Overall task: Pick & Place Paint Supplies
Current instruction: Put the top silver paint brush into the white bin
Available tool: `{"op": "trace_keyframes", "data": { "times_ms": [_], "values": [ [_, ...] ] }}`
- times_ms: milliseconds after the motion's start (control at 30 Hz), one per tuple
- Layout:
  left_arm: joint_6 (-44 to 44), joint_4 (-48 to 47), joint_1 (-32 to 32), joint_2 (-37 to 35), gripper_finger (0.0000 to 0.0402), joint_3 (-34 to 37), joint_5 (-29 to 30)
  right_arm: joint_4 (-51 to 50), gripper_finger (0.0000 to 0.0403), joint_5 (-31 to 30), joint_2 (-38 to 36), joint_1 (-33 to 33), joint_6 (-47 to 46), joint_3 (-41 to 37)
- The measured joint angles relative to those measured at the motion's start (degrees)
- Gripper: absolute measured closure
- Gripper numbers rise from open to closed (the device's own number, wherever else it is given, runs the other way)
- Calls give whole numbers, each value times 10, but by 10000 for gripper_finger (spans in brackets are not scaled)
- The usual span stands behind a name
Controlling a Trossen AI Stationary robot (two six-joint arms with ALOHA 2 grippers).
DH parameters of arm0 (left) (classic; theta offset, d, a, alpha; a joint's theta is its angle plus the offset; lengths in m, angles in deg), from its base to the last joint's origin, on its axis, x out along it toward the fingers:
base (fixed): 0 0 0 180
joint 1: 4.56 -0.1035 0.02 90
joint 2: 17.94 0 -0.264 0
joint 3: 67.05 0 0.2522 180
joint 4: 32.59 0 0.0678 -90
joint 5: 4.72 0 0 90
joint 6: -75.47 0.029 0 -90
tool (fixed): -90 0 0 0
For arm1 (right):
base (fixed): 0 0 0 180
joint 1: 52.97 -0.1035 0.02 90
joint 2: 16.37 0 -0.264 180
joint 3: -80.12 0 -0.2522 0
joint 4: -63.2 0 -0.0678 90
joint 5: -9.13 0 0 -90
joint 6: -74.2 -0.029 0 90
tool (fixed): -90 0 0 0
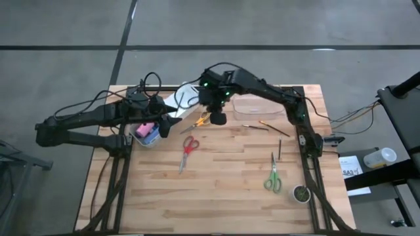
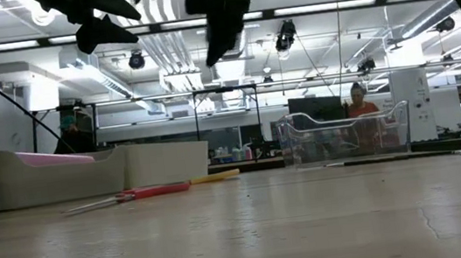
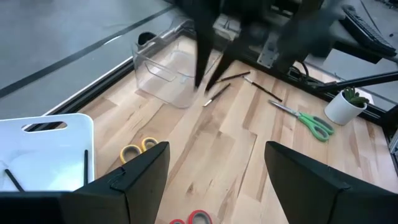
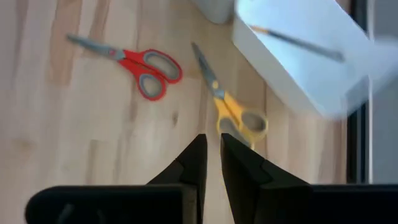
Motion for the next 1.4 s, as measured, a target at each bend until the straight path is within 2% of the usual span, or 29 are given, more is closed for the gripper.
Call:
{"op": "trace_keyframes", "data": {
  "times_ms": [100,267,400,567,800,967,1200,1400],
  "values": [
    [0,-1,0,0,130,0,0,-51,359,-17,-34,-1,-74,-1],
    [0,-1,0,0,130,0,0,-124,359,-68,-84,-10,-115,-25],
    [0,-1,0,0,130,0,0,-126,359,-143,-144,-27,-149,-106],
    [0,-1,0,0,130,0,0,-89,359,-169,-232,-44,-196,-255],
    [0,-1,0,0,130,0,0,43,359,-172,-387,-51,-251,-479],
    [-1,-1,0,0,130,0,0,145,359,-189,-476,-45,-253,-630],
    [-1,-1,0,0,130,0,0,325,359,-238,-546,-41,-231,-804],
    [-1,-1,0,0,130,0,0,461,359,-235,-588,-38,-183,-930]
  ]
}}
